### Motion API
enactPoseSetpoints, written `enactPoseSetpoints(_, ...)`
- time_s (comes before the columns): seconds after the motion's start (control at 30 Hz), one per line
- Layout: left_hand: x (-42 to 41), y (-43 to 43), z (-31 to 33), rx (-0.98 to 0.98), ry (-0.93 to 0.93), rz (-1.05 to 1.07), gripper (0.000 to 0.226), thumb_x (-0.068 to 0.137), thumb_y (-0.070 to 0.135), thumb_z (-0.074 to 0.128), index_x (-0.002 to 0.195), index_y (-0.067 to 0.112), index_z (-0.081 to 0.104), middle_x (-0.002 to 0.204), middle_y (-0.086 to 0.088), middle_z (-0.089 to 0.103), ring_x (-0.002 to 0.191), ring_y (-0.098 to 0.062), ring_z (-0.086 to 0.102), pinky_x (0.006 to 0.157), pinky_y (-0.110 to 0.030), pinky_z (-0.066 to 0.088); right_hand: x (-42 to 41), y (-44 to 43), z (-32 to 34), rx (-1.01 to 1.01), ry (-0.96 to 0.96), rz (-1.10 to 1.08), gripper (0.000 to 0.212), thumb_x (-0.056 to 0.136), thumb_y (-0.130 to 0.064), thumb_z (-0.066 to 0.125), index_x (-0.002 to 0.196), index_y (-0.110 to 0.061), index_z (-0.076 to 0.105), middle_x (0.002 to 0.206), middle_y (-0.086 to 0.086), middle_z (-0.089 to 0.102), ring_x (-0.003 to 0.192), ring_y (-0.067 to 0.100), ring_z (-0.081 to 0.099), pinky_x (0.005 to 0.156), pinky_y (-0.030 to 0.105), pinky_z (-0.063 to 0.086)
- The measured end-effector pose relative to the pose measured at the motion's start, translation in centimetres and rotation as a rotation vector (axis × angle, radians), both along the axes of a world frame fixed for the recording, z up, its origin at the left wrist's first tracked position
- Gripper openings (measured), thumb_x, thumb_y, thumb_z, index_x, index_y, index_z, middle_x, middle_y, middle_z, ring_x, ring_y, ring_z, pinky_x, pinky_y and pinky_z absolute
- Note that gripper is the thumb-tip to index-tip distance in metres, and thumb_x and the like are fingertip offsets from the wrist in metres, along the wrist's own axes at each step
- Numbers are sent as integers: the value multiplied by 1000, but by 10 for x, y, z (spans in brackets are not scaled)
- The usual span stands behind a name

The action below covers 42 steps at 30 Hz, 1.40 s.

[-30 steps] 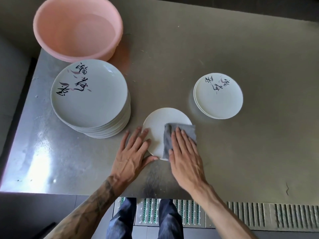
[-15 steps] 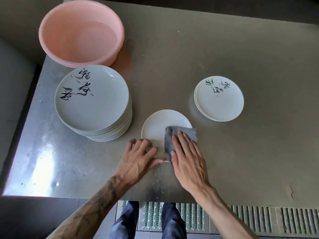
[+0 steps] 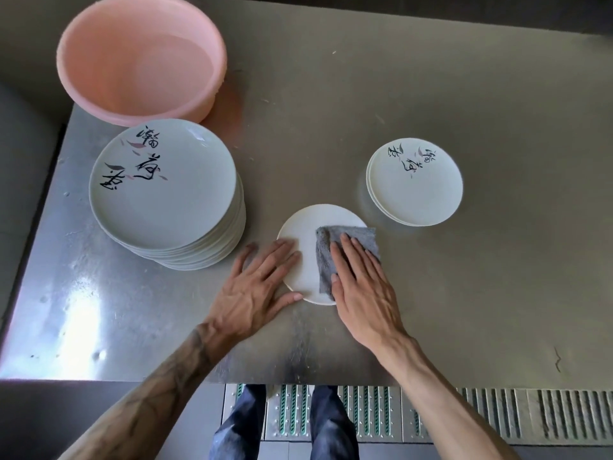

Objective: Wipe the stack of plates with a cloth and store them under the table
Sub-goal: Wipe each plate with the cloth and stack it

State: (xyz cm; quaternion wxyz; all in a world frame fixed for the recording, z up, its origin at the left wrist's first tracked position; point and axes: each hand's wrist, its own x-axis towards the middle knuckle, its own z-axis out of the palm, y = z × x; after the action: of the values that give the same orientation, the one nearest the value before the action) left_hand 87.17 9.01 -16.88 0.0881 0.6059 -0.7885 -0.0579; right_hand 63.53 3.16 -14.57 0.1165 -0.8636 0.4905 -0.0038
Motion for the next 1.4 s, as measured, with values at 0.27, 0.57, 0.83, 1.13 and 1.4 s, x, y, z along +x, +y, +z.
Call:
enactPoseSetpoints(0.27, -25, 15, -1, -33, 41, 116, 66, 102, 66, 42, 140, 13, 57, 146, -5, 53, 135, -26, 49, 106, -45, 37, 14, 48, 2, 47, -73, 7, 54, 108, -29, 32, 157, -9, 35, 167, 9, 24, 155, 22, 23, 125, 42, 24)
enactPoseSetpoints(0.57, -12, 14, 1, 10, 68, 103, 48, 104, 58, 45, 137, 27, 60, 159, 0, 43, 127, -26, 52, 107, -47, 35, 2, 33, 5, 18, -34, -72, 53, 106, -30, 34, 155, -9, 41, 166, 10, 28, 153, 23, 28, 124, 43, 27)
enactPoseSetpoints(0.83, -2, 7, 3, -21, 122, 30, 43, 102, 54, 55, 127, 22, 68, 142, -4, 57, 151, -26, 36, 118, -52, 31, -3, 27, 10, 25, -21, -100, 52, 105, -25, 39, 155, -10, 42, 166, 9, 28, 152, 24, 31, 122, 43, 29)
enactPoseSetpoints(1.13, -5, 13, -3, -30, 398, 61, 49, 98, 44, 67, 125, 4, 58, 148, -10, 51, 149, -21, 38, 116, -44, 39, 30, 15, 7, 86, -67, 32, 52, 110, -30, 31, 157, -10, 36, 168, 9, 22, 156, 22, 21, 125, 40, 22)
enactPoseSetpoints(1.4, -6, 18, -7, -31, 371, 76, 44, 102, 47, 61, 115, 6, 61, 165, -13, 31, 147, -25, 41, 117, -44, 39, 21, 30, 5, 82, -120, 121, 49, 108, -28, 35, 154, -13, 43, 167, 4, 27, 155, 19, 22, 125, 39, 24)
